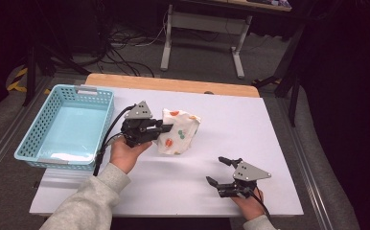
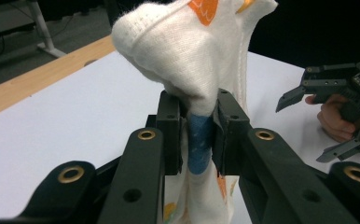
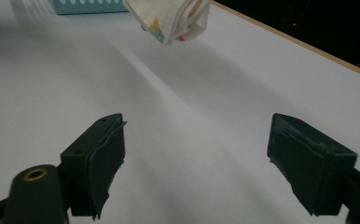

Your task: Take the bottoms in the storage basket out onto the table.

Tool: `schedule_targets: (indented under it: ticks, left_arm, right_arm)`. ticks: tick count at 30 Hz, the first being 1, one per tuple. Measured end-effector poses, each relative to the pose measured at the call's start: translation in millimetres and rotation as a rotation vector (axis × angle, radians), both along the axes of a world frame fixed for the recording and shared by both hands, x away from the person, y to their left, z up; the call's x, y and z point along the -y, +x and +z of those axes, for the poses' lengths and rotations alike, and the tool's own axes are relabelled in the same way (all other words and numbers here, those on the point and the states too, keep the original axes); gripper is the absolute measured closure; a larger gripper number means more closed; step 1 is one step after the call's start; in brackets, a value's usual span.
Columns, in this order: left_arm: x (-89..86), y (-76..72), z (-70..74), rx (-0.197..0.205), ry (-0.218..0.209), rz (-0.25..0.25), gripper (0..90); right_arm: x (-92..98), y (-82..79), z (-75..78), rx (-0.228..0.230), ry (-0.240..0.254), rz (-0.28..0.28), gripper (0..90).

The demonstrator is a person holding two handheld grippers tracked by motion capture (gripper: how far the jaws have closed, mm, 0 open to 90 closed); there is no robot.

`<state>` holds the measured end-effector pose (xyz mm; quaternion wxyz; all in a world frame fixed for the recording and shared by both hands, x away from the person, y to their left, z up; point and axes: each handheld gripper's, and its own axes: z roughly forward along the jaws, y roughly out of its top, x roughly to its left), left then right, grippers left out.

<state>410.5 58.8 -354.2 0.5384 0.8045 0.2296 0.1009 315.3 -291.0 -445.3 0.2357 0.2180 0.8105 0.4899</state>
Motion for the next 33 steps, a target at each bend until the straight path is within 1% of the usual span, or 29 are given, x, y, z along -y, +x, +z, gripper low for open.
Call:
schedule_targets:
  ticks: [4,8,9,10,11,13,15,18,20,21,23,28,29,33]
  left_arm:
    - [4.0,1.6,-6.6,-0.009,0.006,-0.002,76.1]
    - [7.0,3.0,-10.2,-0.019,0.018,-0.004,76.0]
    - [9.8,2.9,-13.7,-0.025,0.007,-0.003,76.0]
    - [9.8,2.9,-13.7,-0.025,0.007,-0.003,76.0]
    - [12.4,3.3,-17.4,-0.037,0.01,-0.011,76.0]
    - [13.8,3.6,-19.5,-0.039,0.015,-0.011,76.0]
    - [16.5,3.7,-23.4,-0.048,0.015,-0.014,76.0]
    - [19.9,3.9,-29.9,-0.058,0.027,-0.014,76.0]
    - [20.4,3.9,-31.5,-0.057,0.024,-0.013,76.0]
    - [21.0,3.8,-33.2,-0.067,0.024,-0.013,75.9]
    - [22.1,5.2,-36.9,-0.072,0.028,-0.014,76.0]
    - [22.2,7.6,-40.0,-0.078,0.027,0.0,75.1]
    - [21.6,9.5,-41.5,-0.085,0.023,0.007,74.8]
    - [23.4,13.8,-45.7,-0.09,0.036,0.026,74.4]
  right_arm:
    - [0.1,0.0,0.0,0.0,0.001,0.0,19.5]
    - [0.2,0.0,0.0,0.0,0.001,0.002,19.5]
    - [0.2,0.0,0.0,0.0,0.001,0.002,19.5]
    - [0.2,0.0,0.0,0.0,0.001,0.002,19.5]
    - [0.2,-0.1,0.0,0.001,0.001,0.002,19.5]
    - [0.1,-0.1,0.0,0.0,0.0,0.003,19.5]
    - [0.1,-0.2,0.0,0.001,-0.001,0.003,19.5]
    - [0.1,-0.3,0.0,0.002,-0.001,0.005,19.5]
    - [0.2,-0.4,0.1,0.002,-0.002,0.005,19.5]
    - [0.2,-0.4,0.1,0.002,-0.001,0.005,19.5]
    - [0.2,-0.4,0.1,0.001,-0.002,0.005,19.5]
    - [0.2,-0.4,0.1,0.002,-0.002,0.006,19.5]
    - [0.1,-0.4,0.1,0.001,-0.002,0.005,19.5]
    - [0.2,-0.4,0.1,0.001,-0.001,0.006,19.4]
